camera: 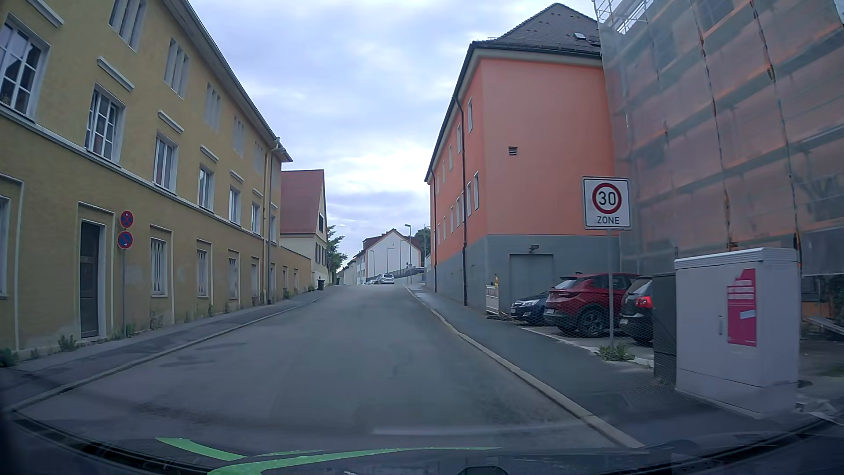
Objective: Follow the waypoints while adhering to traffic rules and regulations
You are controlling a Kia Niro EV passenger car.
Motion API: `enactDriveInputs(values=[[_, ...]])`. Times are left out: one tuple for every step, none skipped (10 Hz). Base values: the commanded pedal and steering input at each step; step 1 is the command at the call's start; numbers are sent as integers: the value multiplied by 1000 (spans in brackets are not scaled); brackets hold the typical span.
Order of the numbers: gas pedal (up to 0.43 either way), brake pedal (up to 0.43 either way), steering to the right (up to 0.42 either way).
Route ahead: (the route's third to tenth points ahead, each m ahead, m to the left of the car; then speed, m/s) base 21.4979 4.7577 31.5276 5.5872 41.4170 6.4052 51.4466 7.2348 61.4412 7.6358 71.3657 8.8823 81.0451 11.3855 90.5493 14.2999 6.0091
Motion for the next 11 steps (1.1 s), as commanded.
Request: enactDriveInputs(values=[[228, 0, -85], [228, 0, -80], [228, 0, -78], [228, 0, -76], [228, 0, -72], [228, 0, -69], [228, 0, -66], [228, 0, -54], [228, 0, -42], [228, 0, -28], [228, 0, -17]])
